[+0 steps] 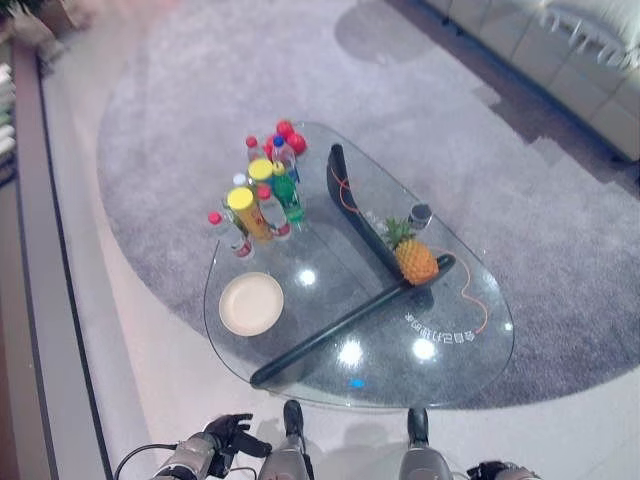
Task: Pick up the fruit to the plate
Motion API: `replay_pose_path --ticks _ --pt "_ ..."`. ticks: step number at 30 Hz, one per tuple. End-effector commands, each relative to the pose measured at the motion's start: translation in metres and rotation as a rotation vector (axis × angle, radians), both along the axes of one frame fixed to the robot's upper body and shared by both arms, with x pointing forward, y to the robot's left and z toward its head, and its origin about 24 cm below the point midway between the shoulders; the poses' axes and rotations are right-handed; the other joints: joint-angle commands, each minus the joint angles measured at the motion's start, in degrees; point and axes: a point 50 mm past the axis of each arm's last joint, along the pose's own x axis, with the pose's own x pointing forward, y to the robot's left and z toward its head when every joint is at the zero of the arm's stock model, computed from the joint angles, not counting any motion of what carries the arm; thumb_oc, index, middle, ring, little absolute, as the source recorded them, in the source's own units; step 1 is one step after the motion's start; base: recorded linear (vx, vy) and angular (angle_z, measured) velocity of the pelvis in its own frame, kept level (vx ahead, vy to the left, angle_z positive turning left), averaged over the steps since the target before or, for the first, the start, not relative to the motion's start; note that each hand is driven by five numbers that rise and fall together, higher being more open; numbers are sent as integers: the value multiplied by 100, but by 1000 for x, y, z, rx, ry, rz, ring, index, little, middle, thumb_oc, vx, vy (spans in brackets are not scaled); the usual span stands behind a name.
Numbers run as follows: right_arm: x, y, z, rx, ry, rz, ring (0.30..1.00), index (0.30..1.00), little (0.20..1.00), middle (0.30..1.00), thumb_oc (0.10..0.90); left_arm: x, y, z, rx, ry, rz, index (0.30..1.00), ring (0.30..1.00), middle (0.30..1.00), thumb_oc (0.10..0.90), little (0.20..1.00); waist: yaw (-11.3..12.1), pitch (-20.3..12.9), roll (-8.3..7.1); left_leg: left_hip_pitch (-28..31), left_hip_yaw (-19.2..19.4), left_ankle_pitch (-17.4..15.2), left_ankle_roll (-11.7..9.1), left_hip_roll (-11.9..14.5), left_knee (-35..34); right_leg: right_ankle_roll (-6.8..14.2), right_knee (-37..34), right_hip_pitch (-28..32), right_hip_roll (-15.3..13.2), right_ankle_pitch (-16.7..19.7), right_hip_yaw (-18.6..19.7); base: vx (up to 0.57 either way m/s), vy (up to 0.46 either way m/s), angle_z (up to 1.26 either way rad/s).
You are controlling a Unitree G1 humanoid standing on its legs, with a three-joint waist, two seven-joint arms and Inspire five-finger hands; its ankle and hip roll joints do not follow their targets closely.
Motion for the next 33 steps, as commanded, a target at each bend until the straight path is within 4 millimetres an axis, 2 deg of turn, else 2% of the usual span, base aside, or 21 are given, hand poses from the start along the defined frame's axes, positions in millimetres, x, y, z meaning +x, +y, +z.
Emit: replay_pose_path --ticks 1,5,9,10,13,17,25,33 --pt "10 -29 15 -90 -63 -81 900 900 900 900 800 13 3 6 -34 -48 47 900 900 900 800 900 168 260 -113 -181 -264 -102 -201 252 -12 57 -11 -607 -315 694 -92 -120 -9 4" --pt "40 -33 30 -133 -274 -142 900 900 900 900 800 42 5 24 -121 -190 160 900 900 900 800 900 181 548 -147 -395 -361 -90 -166 185 -12 12 102 -826 -288 690 -59 -103 4 5" --pt "70 -38 50 -174 -495 -215 900 900 900 900 800 70 13 46 -216 -356 313 900 900 900 800 900 208 923 -189 -807 -420 -35 -145 164 135 -18 614 -1417 -311 543 22 -160 -12 0" --pt "81 -37 58 -181 -567 -234 900 900 900 900 800 80 18 55 -233 -409 355 900 900 900 800 900 197 1060 -219 -1111 -464 -95 -158 170 451 -27 861 -1684 -326 481 52 -189 -56 -5" --pt "98 -35 70 -179 -666 -272 900 900 900 900 800 94 23 70 -234 -494 395 900 900 900 800 900 173 1210 -264 -1617 -554 -188 -159 140 908 -26 1224 -2143 -348 408 136 -150 -61 1" --pt "118 -32 86 -165 -784 -308 900 900 900 900 800 114 25 91 -236 -599 441 900 900 900 800 900 150 1233 -291 -2399 -703 -282 -150 48 1503 -33 1712 -2875 -311 323 237 -109 -53 4" --pt "143 -31 111 -163 -915 -324 900 900 900 900 800 128 20 106 -214 -686 452 900 900 900 800 900 138 1233 -255 -3241 -906 -491 -86 -62 2242 -95 2300 -3715 -221 205 394 -45 -29 8" --pt "150 -32 119 -156 -951 -318 900 900 900 900 800 129 26 110 -175 -691 458 900 900 900 800 900 180 1233 -260 -3557 -995 -603 -49 -31 2524 -136 2642 -4056 -154 60 417 5 -23 3"
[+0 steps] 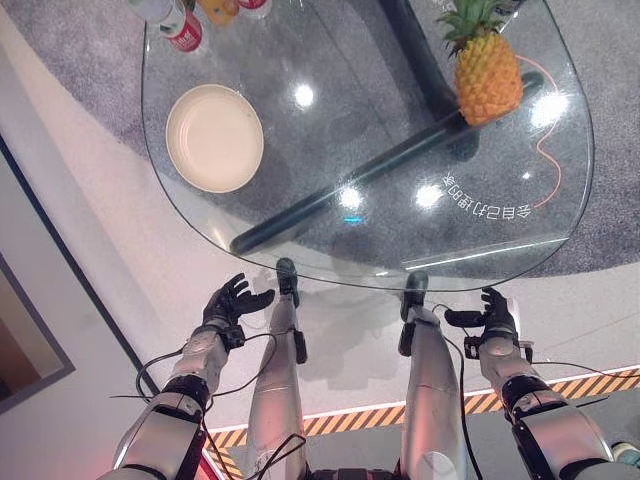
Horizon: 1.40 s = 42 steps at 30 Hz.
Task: Pick up the fruit to the plate
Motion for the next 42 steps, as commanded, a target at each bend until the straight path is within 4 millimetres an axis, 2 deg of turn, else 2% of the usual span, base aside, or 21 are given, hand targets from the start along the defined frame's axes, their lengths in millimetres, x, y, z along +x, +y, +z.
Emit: replay_pose_path --ticks 1,11,18,24,32,34,35,39,41,42 --pt "-11 -30 7 -48 -29 -101 900 900 900 900 800 -5 32 8 53 -25 96 900 900 900 800 900 79 -38 -184 -349 -407 -842 -135 71 1130 72 -628 -63 40 919 21 0 0 0" --pt "-9 -38 15 -64 -67 -148 900 900 900 900 800 -8 35 6 62 -11 88 900 900 900 800 900 105 -38 -169 -369 -412 -794 -146 67 1037 54 -693 -93 49 942 -60 0 0 0" --pt "-19 -69 31 -28 -188 -378 900 900 900 900 800 -13 37 3 66 1 82 900 900 900 800 900 113 -38 -189 -352 -393 -804 -149 73 996 65 -778 -59 22 990 -121 0 0 0" --pt "-30 -104 55 -4 -318 -624 900 900 900 900 800 -14 44 4 76 7 80 900 900 900 800 900 118 -38 -232 -344 -371 -832 -142 78 966 85 -880 -37 -6 1061 -170 0 0 0" --pt "-30 -132 104 -51 -524 -870 900 900 900 900 800 -9 50 12 86 0 73 900 900 900 800 900 140 -38 -259 -327 -372 -820 -140 63 838 125 -1064 -13 -41 1183 -261 -1 -14 0" --pt "-30 -134 109 -43 -554 -898 900 900 900 900 800 -9 50 12 87 1 73 900 900 900 800 900 140 -38 -261 -314 -368 -812 -138 65 811 127 -1087 7 -41 1190 -275 0 0 0" --pt "-31 -137 119 -25 -634 -948 900 900 900 900 800 -9 50 12 87 1 73 900 900 900 800 900 138 -38 -262 -294 -368 -812 -137 58 780 124 -1121 31 -43 1198 -288 0 0 0" --pt "-19 -128 152 -54 -825 -952 900 900 900 900 800 -9 46 11 81 0 71 900 900 900 800 900 123 -38 -257 -257 -352 -792 -136 35 704 127 -1200 69 -59 1235 -305 0 0 0" --pt "-12 -120 175 -78 -939 -941 900 900 900 900 800 -9 44 11 77 -1 72 900 900 900 800 900 104 -38 -266 -246 -341 -787 -138 35 679 127 -1227 76 -71 1246 -316 -6 18 -1" --pt "-7 -110 191 -94 -1008 -929 900 900 900 900 800 -10 42 9 75 -2 73 900 900 900 800 900 89 -38 -274 -233 -333 -774 -140 39 648 124 -1250 85 -72 1254 -319 -7 58 -1"
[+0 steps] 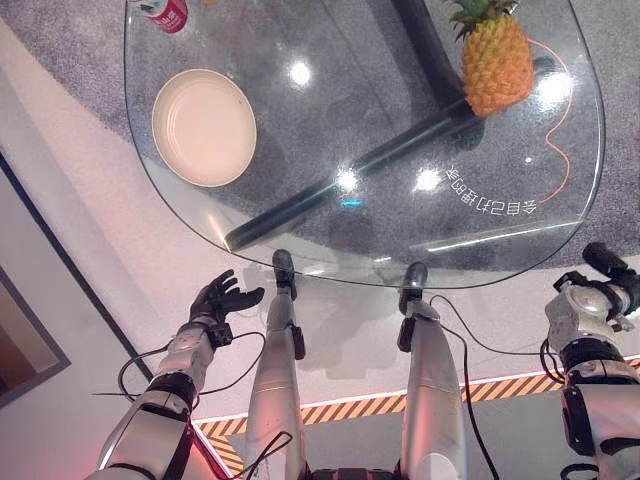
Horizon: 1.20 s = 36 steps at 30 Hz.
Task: Pick up the fruit to the plate
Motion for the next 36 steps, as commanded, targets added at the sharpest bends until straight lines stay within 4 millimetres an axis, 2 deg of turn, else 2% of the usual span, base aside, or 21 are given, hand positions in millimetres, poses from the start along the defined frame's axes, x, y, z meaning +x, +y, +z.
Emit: replay_pose_path --ticks 1,2,3,4,6,7,10,13,18,22,30,36 --pt "-14 -5 77 -285 -238 -211 900 900 900 900 800 -13 17 -6 27 19 79 900 900 900 800 900 50 -50 -261 -96 -334 -788 -82 23 740 113 -1138 209 -69 1191 -246 -3 61 -1" --pt "-13 3 91 -336 -291 -200 900 900 900 900 800 -14 15 -7 25 18 80 900 900 900 800 900 39 -50 -261 -90 -330 -775 -74 19 713 112 -1156 211 -69 1199 -246 3 51 -1" --pt "-12 7 96 -349 -308 -193 900 900 900 900 800 -14 15 -7 24 17 81 900 900 900 800 900 36 -50 -260 -89 -328 -770 -71 18 702 112 -1162 210 -68 1202 -244 10 49 -3" --pt "-12 24 118 -429 -395 -167 900 900 900 900 800 -15 14 -8 13 13 85 900 900 900 800 900 26 -50 -252 -81 -319 -756 -57 21 665 114 -1182 208 -72 1204 -243 8 52 -2" --pt "-12 35 134 -490 -456 -143 900 900 900 900 800 -16 14 -9 7 11 84 900 900 900 800 900 23 -50 -241 -79 -314 -739 -49 21 637 111 -1204 209 -76 1200 -243 5 58 -1" --pt "-13 46 149 -542 -513 -122 900 900 900 900 800 -17 12 -11 0 10 83 900 900 900 800 900 22 -50 -223 -73 -313 -724 -47 18 606 106 -1230 216 -77 1195 -239 2 63 0" --pt "-18 74 176 -661 -622 -61 900 900 900 900 800 -20 5 -16 -17 13 82 900 900 900 800 900 8 -50 -176 -70 -308 -691 -41 7 574 94 -1235 210 -76 1178 -222 8 83 -2" --pt "-21 95 192 -746 -692 -5 900 900 900 900 800 -22 2 -19 -30 13 80 900 900 900 800 900 18 -50 -141 -47 -279 -664 -37 2 534 86 -1246 231 -84 1153 -215 8 68 -4" --pt "-22 116 202 -815 -739 121 900 900 900 900 800 -23 -2 -22 -43 15 74 900 900 900 800 900 29 -50 -98 -72 -265 -640 -33 -21 540 68 -1195 198 -80 1113 -196 3 28 0" --pt "-12 142 204 -912 -657 295 900 900 900 900 800 -23 -6 -23 -46 16 55 900 900 900 800 900 75 -50 -76 -83 -253 -597 -29 -40 517 49 -1204 192 -83 1103 -213 4 4 -4" --pt "4 159 196 -903 -549 475 900 900 900 900 800 -24 -14 -26 -46 18 35 900 900 900 800 900 140 -50 -43 -39 -202 -535 -39 -59 449 33 -1217 231 -106 1093 -287 0 0 0" --pt "14 163 190 -879 -463 553 900 900 900 900 800 -23 -18 -27 -53 27 22 900 900 900 800 900 163 -50 6 19 -154 -503 -38 -72 391 23 -1223 262 -134 1083 -323 0 0 0"
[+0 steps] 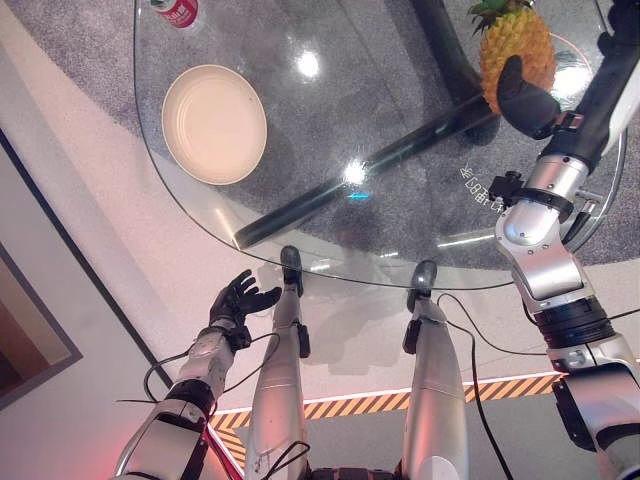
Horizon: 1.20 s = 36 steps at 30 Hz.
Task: Pick up the fruit to the plate
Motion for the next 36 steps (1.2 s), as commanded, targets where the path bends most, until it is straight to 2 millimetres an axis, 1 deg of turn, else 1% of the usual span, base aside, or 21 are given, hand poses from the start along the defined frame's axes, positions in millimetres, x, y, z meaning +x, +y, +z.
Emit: replay_pose_path --ticks 1,10,14,19,29,32,36 --pt "-14 7 47 -10 -177 64 900 900 900 900 800 -19 13 -17 24 58 39 900 900 900 800 900 -22 -57 1 -10 -189 -482 -68 61 475 -50 -1000 287 -40 947 -485 0 0 0" --pt "-8 7 46 17 -133 51 900 900 900 900 800 -20 9 -18 23 67 28 900 900 900 800 900 8 -57 24 48 -153 -443 -72 68 404 -36 -1032 325 -69 975 -522 0 0 0" --pt "-8 4 48 17 -148 -17 900 900 900 900 800 -19 8 -18 21 66 23 900 900 900 800 900 19 -57 39 60 -148 -434 -67 71 376 -34 -1053 336 -70 983 -523 0 0 0" --pt "-5 -6 54 34 -156 -129 900 900 900 900 800 -18 4 -18 20 68 16 900 900 900 800 900 39 -57 69 43 -160 -447 -54 58 393 -19 -1039 305 -86 999 -512 0 0 0" --pt "1 -14 58 58 -123 -222 900 900 900 900 800 -16 5 -16 22 71 4 900 900 900 800 900 97 -57 101 57 -174 -440 -45 46 368 -10 -1064 324 -109 1016 -539 0 0 0" --pt "3 -18 61 65 -131 -277 900 900 900 900 800 -15 2 -17 24 75 -2 900 900 900 800 900 125 -57 111 49 -191 -440 -42 32 367 -10 -1072 329 -116 1023 -555 0 0 0" --pt "5 -20 64 64 -112 -294 900 900 900 900 800 -14 3 -15 26 75 -7 900 900 900 800 900 141 -57 116 34 -194 -438 -37 30 371 -9 -1067 313 -119 1029 -562 0 0 0"
